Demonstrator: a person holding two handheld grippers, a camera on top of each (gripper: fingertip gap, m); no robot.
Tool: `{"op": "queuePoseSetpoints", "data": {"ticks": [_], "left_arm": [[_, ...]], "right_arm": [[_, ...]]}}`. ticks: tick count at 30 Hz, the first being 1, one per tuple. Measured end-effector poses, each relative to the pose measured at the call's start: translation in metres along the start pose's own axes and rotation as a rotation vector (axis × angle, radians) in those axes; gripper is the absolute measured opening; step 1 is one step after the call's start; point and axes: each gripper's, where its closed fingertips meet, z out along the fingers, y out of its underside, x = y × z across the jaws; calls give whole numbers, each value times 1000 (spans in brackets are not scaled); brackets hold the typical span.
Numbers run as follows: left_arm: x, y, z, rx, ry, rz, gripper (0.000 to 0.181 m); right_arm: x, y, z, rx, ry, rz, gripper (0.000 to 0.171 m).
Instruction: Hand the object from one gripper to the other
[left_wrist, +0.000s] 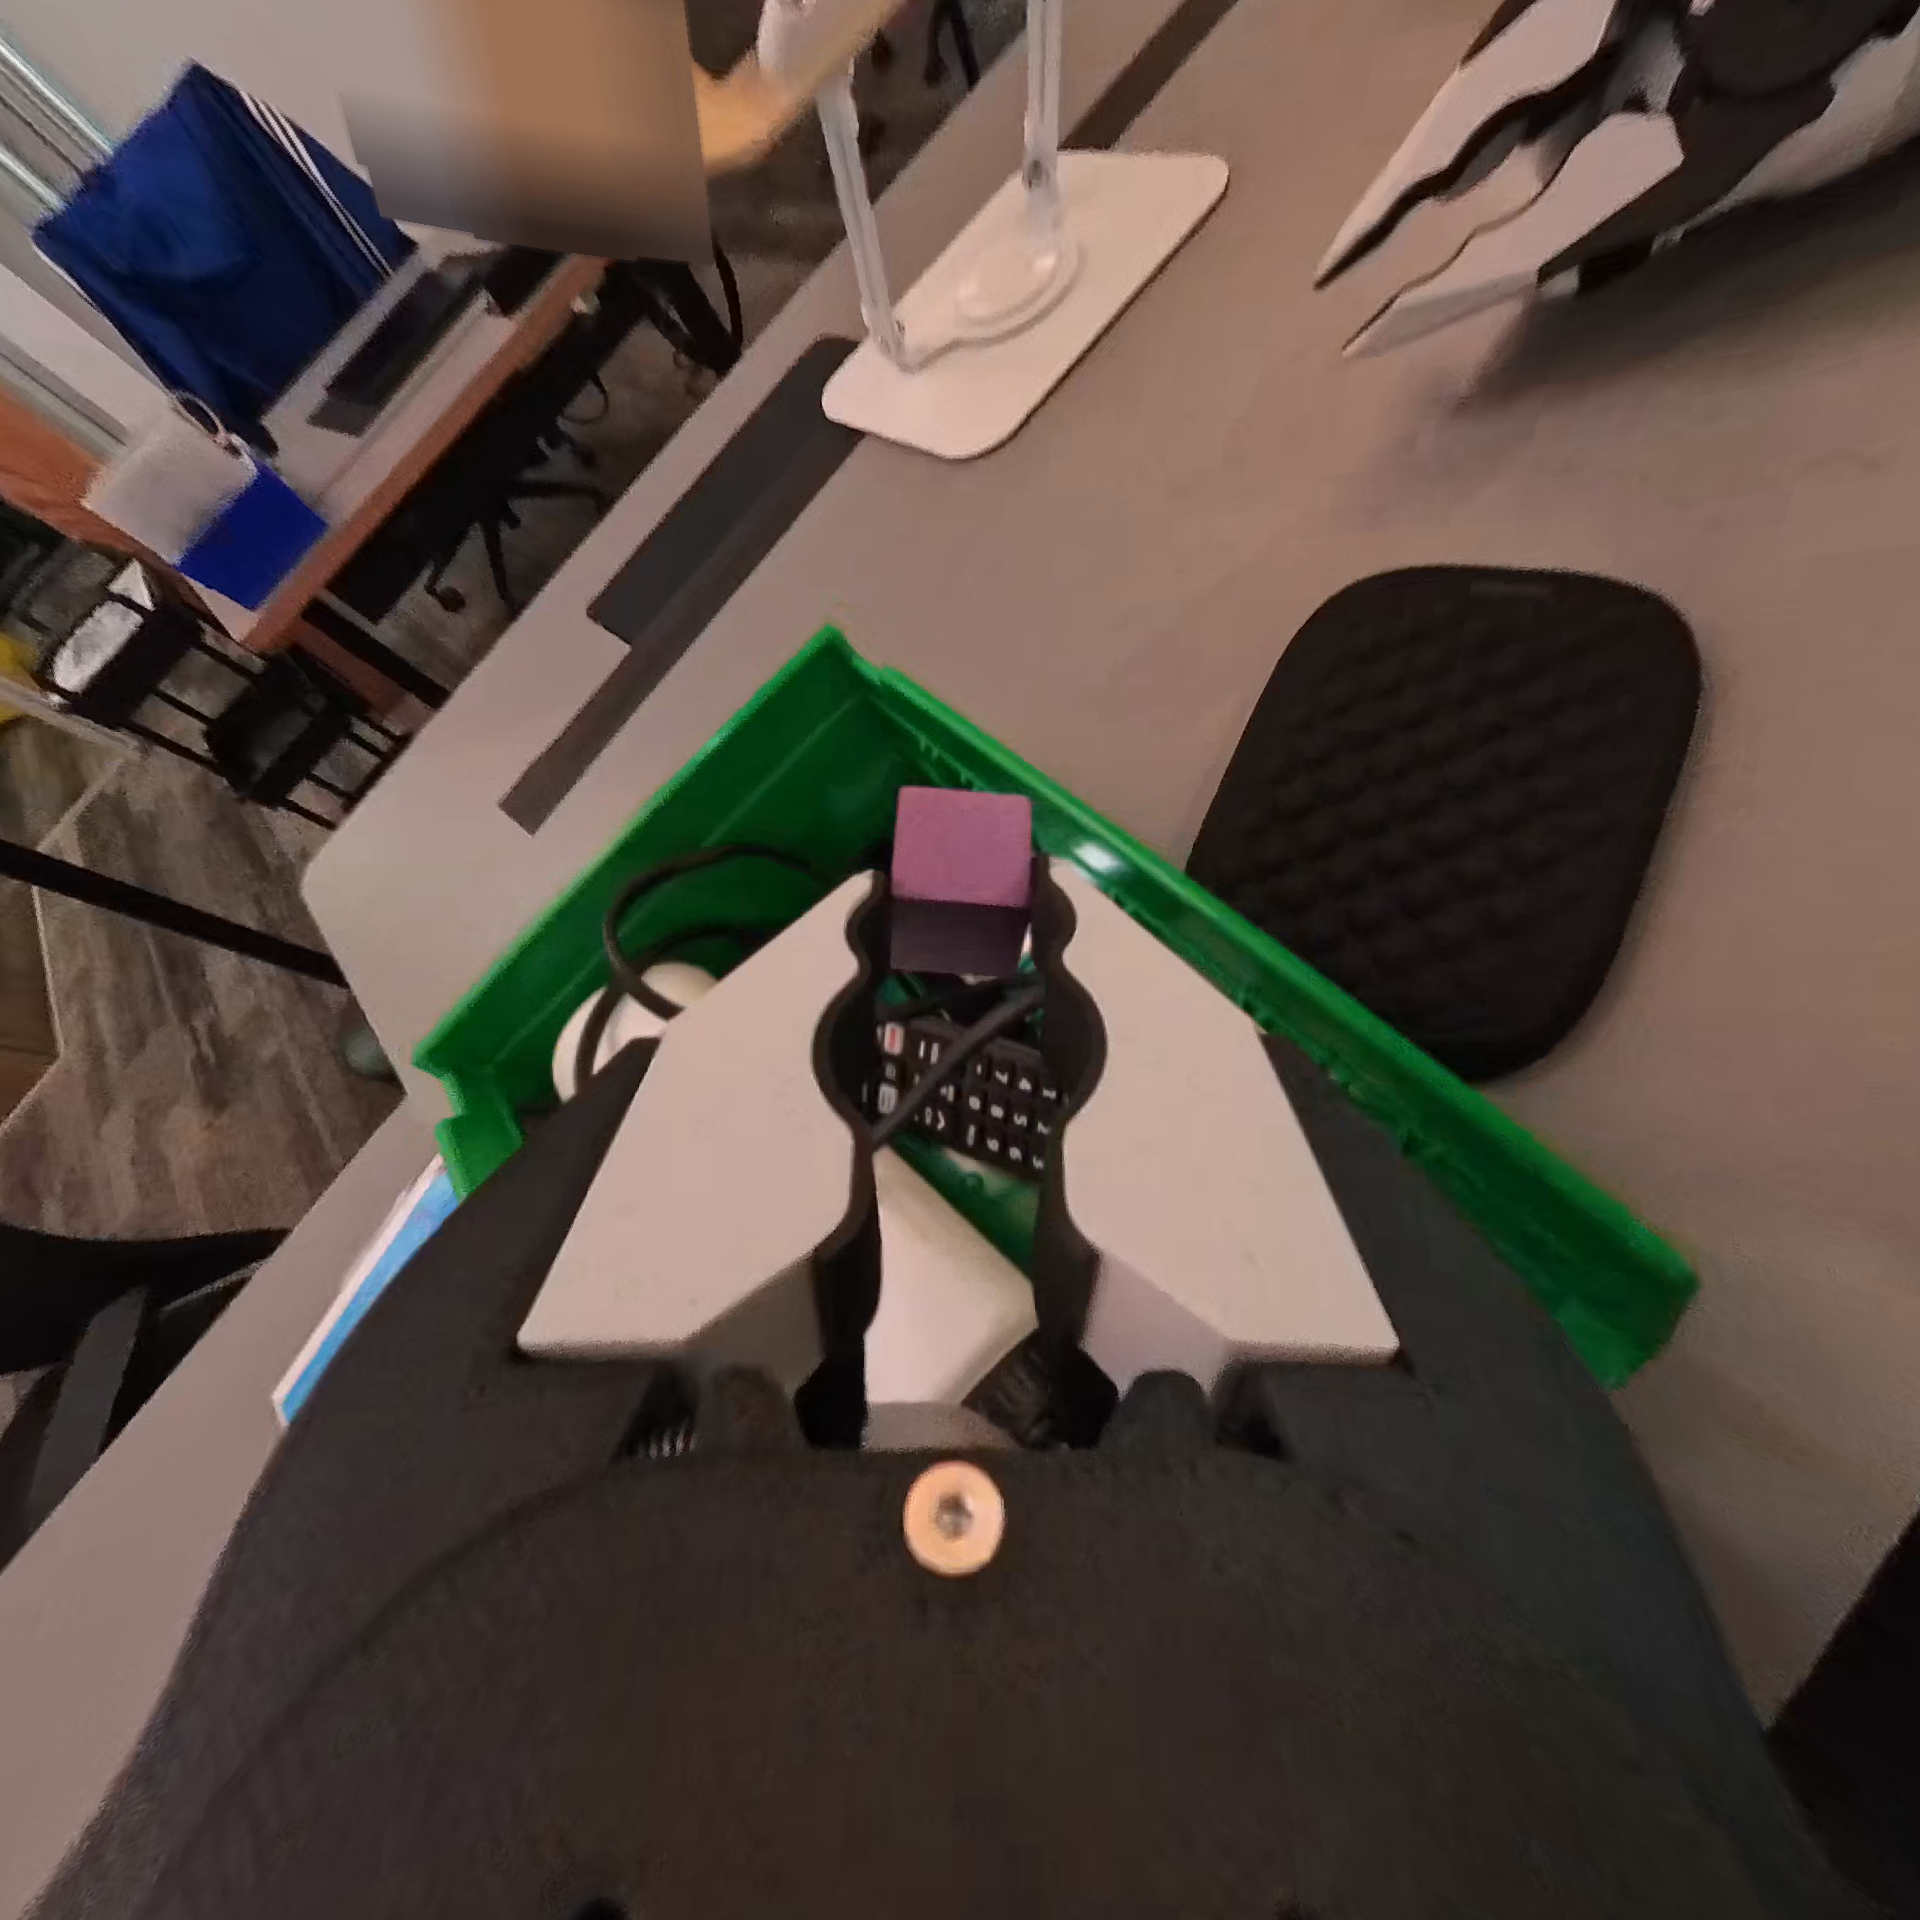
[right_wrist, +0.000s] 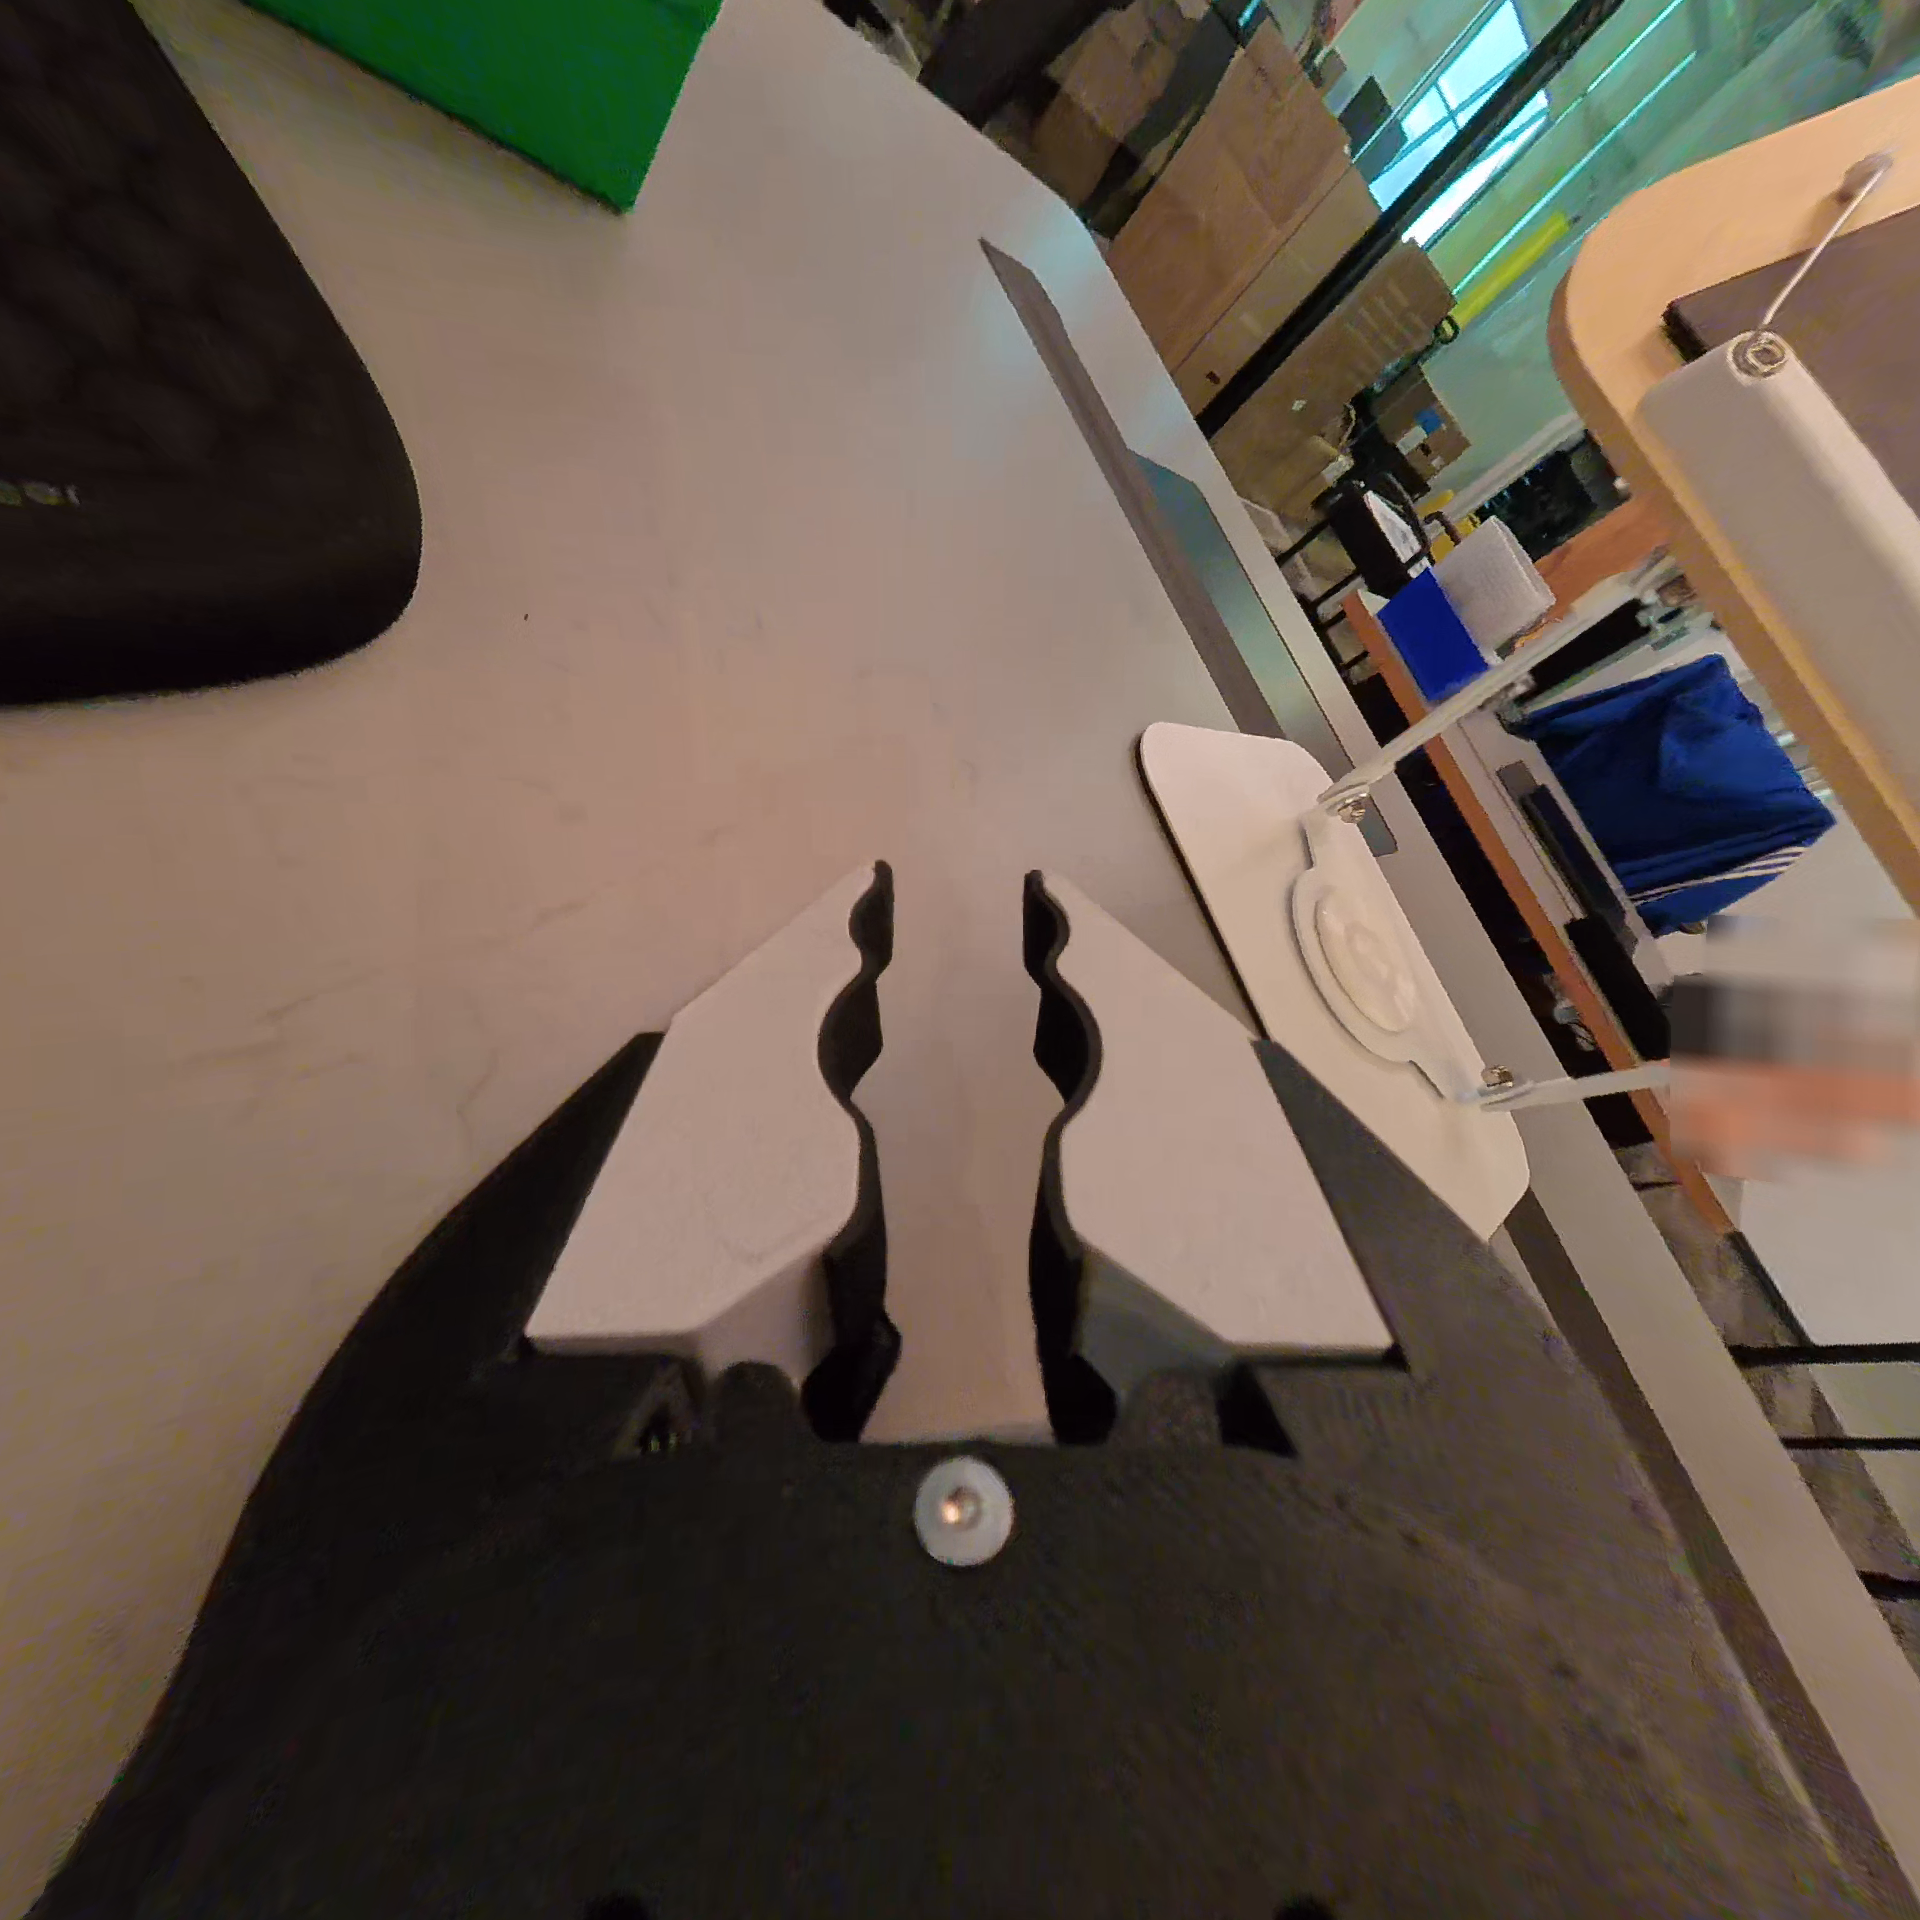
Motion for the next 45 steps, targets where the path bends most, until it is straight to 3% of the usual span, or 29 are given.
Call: {"op": "queuePoseSetpoints", "data": {"ticks": [5, 10, 16, 20, 25, 29, 33, 45], "left_arm": [[18, -76, -3, 156, 7, 87, 25], [51, -169, 20, 271, 70, 230, 25], [87, -262, 67, 421, 179, 305, 25], [111, -298, 106, 493, 285, 332, 25], [120, -318, 148, 551, 401, 317, 25], [114, -323, 163, 581, 493, 272, 25], [127, -313, 181, 511, 535, 340, 25], [146, -301, 176, 490, 650, 392, 25]], "right_arm": [[3, -17, -7, 105, -38, 117, 29], [14, -55, -25, 286, -127, 272, 32], [76, -120, -83, 497, -87, 234, 31], [112, -135, -123, 557, -39, 192, 31], [140, -133, -151, 607, -26, 126, 29], [137, -124, -152, 622, -110, 100, 29], [132, -123, -153, 649, -187, 119, 30], [114, -115, -153, 580, -291, 56, 28]]}}
